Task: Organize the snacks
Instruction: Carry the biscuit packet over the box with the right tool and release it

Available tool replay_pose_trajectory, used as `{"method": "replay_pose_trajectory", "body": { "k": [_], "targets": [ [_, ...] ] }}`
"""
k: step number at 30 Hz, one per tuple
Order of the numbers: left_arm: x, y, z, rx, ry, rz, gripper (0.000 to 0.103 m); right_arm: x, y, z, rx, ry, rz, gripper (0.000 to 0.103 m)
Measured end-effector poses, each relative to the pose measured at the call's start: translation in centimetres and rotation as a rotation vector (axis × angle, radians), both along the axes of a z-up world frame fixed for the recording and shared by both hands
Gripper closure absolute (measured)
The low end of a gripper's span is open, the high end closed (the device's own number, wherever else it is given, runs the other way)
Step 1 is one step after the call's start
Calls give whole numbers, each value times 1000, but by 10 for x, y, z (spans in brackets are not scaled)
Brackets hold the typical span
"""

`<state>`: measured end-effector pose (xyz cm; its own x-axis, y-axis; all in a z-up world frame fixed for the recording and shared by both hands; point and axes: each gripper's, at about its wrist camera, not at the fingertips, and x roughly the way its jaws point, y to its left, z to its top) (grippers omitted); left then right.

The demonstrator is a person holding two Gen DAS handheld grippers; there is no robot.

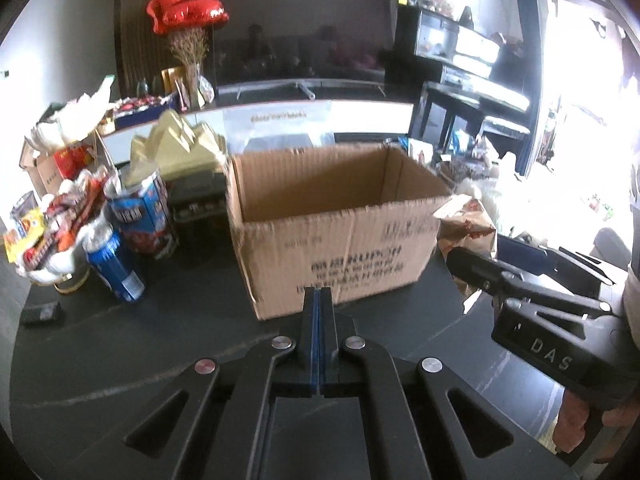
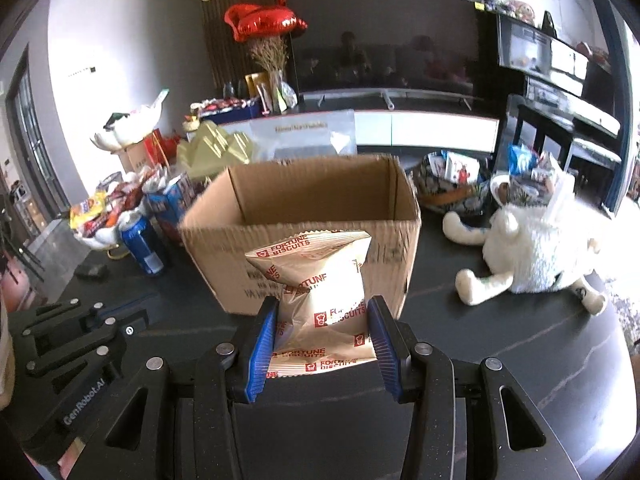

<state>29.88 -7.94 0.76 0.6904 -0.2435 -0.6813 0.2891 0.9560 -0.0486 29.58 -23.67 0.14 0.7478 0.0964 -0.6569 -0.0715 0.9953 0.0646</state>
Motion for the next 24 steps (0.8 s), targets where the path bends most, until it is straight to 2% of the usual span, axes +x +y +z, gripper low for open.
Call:
{"method": "replay_pose_trajectory", "body": {
  "k": [6, 11, 24],
  "targets": [
    [12, 0, 22, 14, -48, 2, 101, 13, 4, 17, 0, -26, 9, 57],
    [30, 1, 34, 1, -52, 2, 101, 34, 3, 27, 4, -27, 7, 57],
    [85, 1, 43, 6, -37, 22, 101, 88, 2, 43, 14, -43, -23, 57]
  ]
}}
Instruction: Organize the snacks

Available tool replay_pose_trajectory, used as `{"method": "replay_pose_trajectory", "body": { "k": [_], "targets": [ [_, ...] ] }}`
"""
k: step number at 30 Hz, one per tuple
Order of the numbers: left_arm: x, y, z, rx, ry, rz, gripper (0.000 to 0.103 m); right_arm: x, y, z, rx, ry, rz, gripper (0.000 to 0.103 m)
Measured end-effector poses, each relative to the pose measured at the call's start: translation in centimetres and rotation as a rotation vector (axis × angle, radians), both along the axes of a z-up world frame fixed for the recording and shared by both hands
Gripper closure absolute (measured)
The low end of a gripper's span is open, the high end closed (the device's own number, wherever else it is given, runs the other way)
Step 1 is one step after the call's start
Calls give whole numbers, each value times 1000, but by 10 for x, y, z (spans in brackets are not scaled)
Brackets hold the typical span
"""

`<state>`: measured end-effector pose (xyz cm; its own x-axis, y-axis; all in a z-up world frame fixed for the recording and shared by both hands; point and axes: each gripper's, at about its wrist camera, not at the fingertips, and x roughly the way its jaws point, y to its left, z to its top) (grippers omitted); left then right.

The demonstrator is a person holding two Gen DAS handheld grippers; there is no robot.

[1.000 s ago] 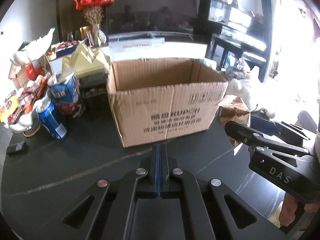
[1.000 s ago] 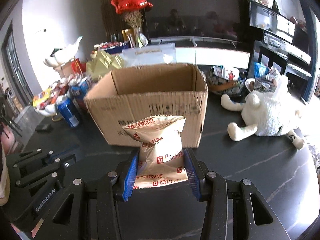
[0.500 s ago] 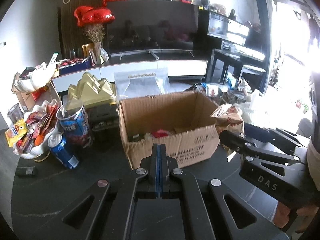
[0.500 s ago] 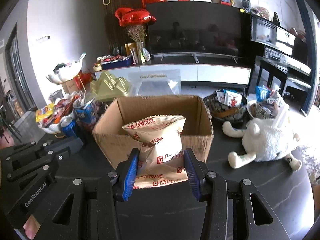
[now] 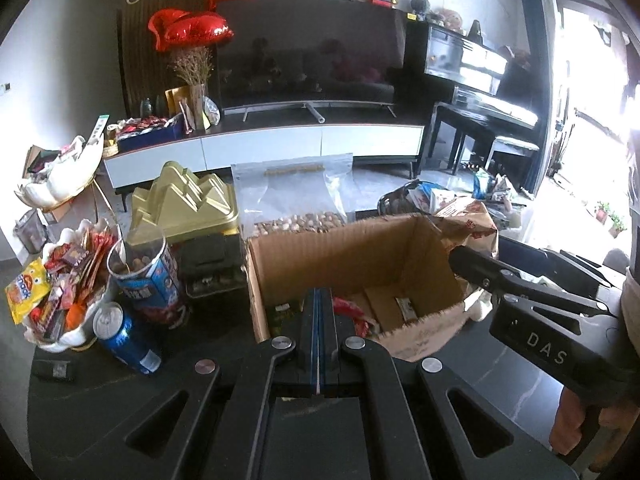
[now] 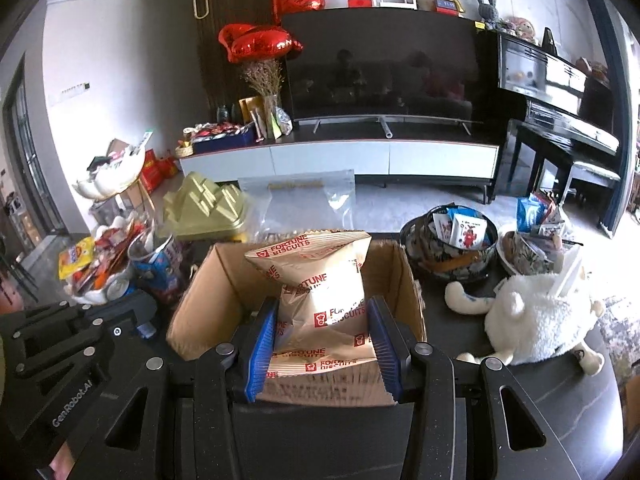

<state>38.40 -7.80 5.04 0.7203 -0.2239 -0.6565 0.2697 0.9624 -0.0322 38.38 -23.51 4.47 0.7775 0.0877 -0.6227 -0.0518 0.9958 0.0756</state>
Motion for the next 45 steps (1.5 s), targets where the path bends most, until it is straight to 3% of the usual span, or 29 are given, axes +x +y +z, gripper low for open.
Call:
{"method": "replay_pose_trajectory", "body": {
  "k": [6, 7, 9, 10, 17, 23, 27, 32, 45],
  "targets": [
    [26, -2, -1, -5, 31, 11, 97, 29, 3, -6, 2, 63, 22, 56],
    [29, -1, -2, -5, 35, 22, 92, 34, 3, -8, 5, 85, 16, 53],
    [29, 1, -2, -8, 29, 36, 63, 36, 1, -13, 12, 103, -7, 47],
    [26, 2, -1, -5, 19, 42, 57, 36, 0, -15, 16, 109, -9, 47],
    [-1, 3, 0, 51, -31, 49, 56, 11, -4, -18, 21, 101, -11, 47],
    [-47, 6, 13, 53, -82, 44, 54, -37, -2, 0, 9, 32, -14, 47],
    [-79, 12, 21, 48, -108, 45, 44, -74, 1, 12, 4, -20, -20, 37],
    [-118, 19, 26, 56, -141, 50, 43, -115, 9, 21, -24, -70, -14, 34],
    [-210, 35, 18, 63, -216, 86, 14, -212, 7, 14, -12, -136, -68, 16]
  ]
}}
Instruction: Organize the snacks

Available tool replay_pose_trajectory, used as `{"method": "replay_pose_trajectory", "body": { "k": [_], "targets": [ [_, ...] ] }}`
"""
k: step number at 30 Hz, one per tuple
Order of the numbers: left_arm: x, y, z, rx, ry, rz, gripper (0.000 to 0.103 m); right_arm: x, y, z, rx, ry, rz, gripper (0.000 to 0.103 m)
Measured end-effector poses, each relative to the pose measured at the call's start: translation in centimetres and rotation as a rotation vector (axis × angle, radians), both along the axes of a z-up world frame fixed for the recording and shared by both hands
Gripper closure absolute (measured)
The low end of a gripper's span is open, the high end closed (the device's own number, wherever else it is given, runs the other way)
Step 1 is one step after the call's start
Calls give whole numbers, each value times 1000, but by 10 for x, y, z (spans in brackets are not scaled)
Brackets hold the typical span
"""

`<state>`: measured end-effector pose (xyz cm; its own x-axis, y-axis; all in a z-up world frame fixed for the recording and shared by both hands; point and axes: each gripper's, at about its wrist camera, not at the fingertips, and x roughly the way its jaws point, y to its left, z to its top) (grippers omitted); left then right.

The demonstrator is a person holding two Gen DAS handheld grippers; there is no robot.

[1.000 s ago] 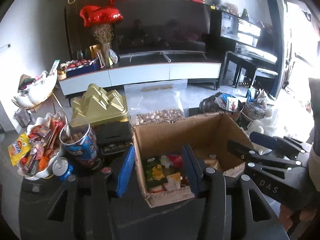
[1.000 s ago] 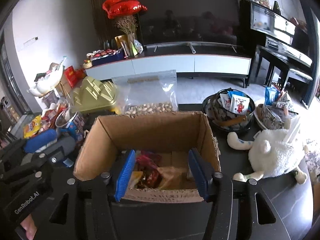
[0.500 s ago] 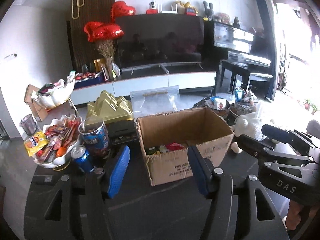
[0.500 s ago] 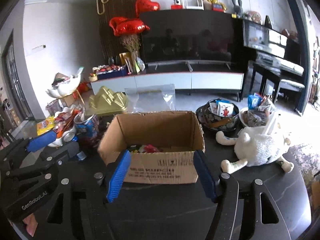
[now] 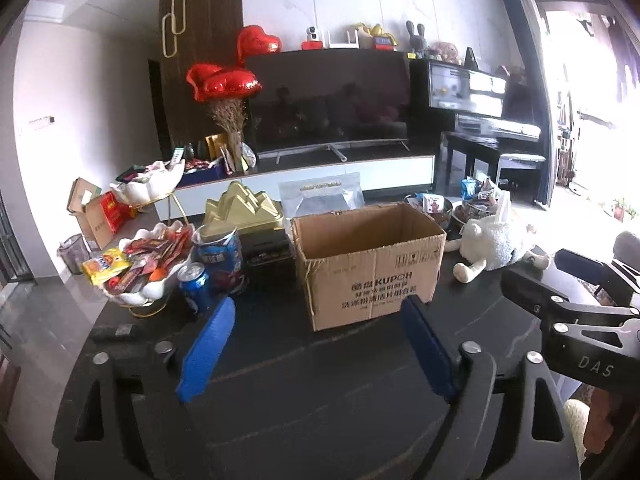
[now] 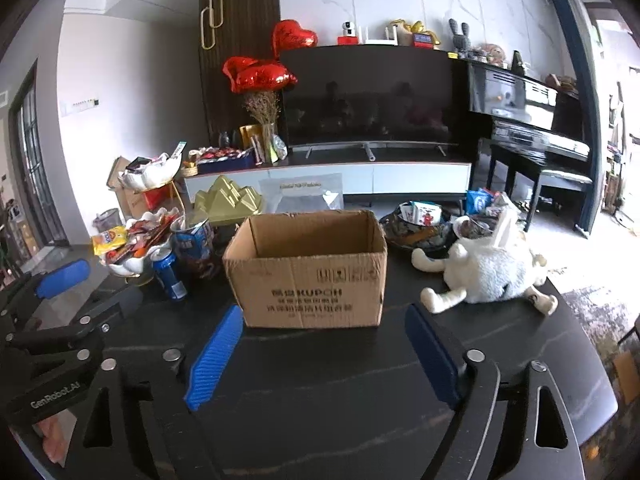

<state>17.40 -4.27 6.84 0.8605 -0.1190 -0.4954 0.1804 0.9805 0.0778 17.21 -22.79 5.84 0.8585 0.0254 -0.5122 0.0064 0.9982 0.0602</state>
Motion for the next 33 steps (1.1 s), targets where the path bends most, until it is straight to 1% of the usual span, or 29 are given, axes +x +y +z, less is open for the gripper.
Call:
{"method": "replay_pose_trajectory", "body": {
  "k": [2, 3, 5, 8, 9, 11, 15, 17, 20, 22, 33],
  "targets": [
    [-10, 3, -2, 7, -13, 21, 13, -10, 1, -2, -9, -10, -2, 13],
    [-17, 5, -2, 8, -22, 31, 10, -16, 3, -2, -23, -15, -6, 13],
    [-27, 9, -3, -4, -31, 31, 7, -28, 6, -5, -42, -17, 1, 12],
    [-46, 10, -4, 41, -83, 76, 1, -43, 12, -8, -52, -28, 9, 12],
    [-51, 11, -5, 41, -88, 78, 0, -47, 13, -9, -47, -28, 15, 12],
    [-60, 14, -7, 17, -74, 62, 0, -55, 14, -10, -36, -29, 20, 12],
    [-72, 19, -13, -9, -46, 62, 0, -72, 17, -12, -50, -42, 5, 12],
    [-77, 20, -16, -14, -37, 60, 0, -79, 19, -12, -52, -47, 12, 10],
    [-83, 20, -18, -23, -26, 54, 0, -88, 22, -13, -56, -60, 12, 10],
    [-87, 21, -18, -35, -25, 55, 0, -93, 24, -12, -60, -69, 9, 10],
    [-99, 23, -16, -44, -42, 44, 0, -107, 25, -9, -48, -87, 19, 10]
  ]
}}
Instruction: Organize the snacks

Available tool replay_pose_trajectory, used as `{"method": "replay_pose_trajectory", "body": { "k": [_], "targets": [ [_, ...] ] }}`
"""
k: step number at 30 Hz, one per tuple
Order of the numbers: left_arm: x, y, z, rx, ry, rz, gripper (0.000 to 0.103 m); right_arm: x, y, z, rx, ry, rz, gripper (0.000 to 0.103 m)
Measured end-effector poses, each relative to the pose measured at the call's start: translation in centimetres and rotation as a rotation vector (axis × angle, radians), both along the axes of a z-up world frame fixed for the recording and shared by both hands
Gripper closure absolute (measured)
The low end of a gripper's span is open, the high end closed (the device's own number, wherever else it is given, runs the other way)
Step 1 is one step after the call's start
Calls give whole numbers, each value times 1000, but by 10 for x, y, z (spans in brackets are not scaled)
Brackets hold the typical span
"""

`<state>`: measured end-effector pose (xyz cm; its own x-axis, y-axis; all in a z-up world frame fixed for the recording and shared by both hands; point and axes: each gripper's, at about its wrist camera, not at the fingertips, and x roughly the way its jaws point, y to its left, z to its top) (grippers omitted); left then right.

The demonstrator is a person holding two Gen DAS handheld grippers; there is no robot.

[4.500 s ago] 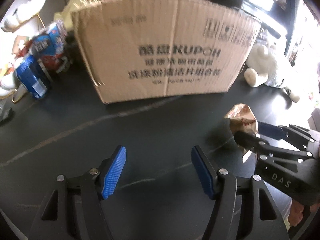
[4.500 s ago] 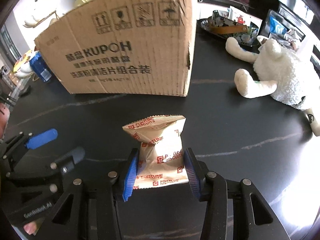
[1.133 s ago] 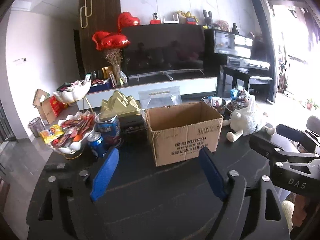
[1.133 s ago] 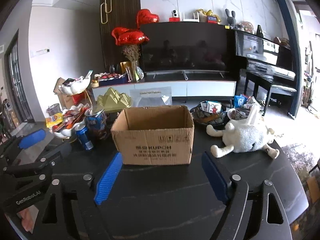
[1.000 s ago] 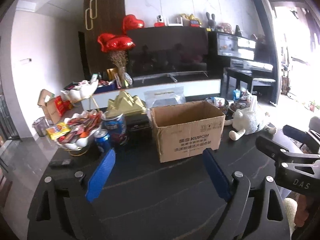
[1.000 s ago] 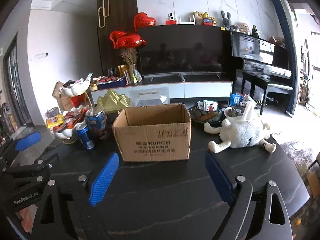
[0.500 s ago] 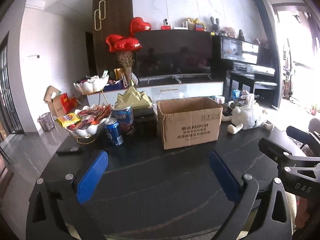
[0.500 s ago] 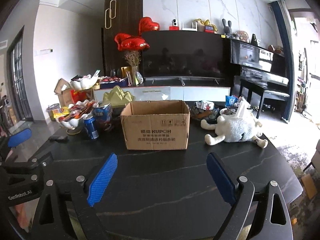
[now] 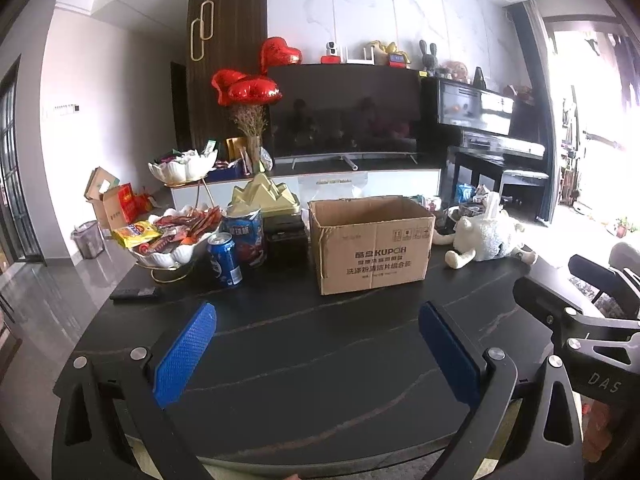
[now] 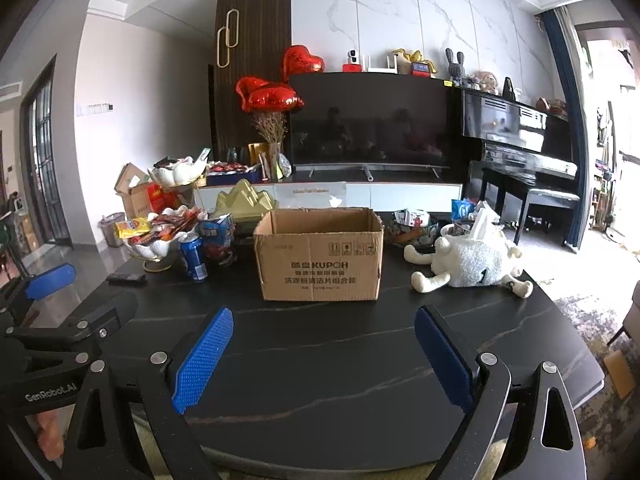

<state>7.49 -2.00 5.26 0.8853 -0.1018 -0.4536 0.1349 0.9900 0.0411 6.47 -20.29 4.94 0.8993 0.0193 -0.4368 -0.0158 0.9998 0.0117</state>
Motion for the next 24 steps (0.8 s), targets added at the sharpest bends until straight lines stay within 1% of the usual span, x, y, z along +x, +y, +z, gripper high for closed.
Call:
{"method": "replay_pose_trajectory", "body": {
  "k": [24],
  "targets": [
    [-8, -2, 4, -6, -2, -5, 0, -9, 2, 2, 2, -4, 0, 10]
  ]
}}
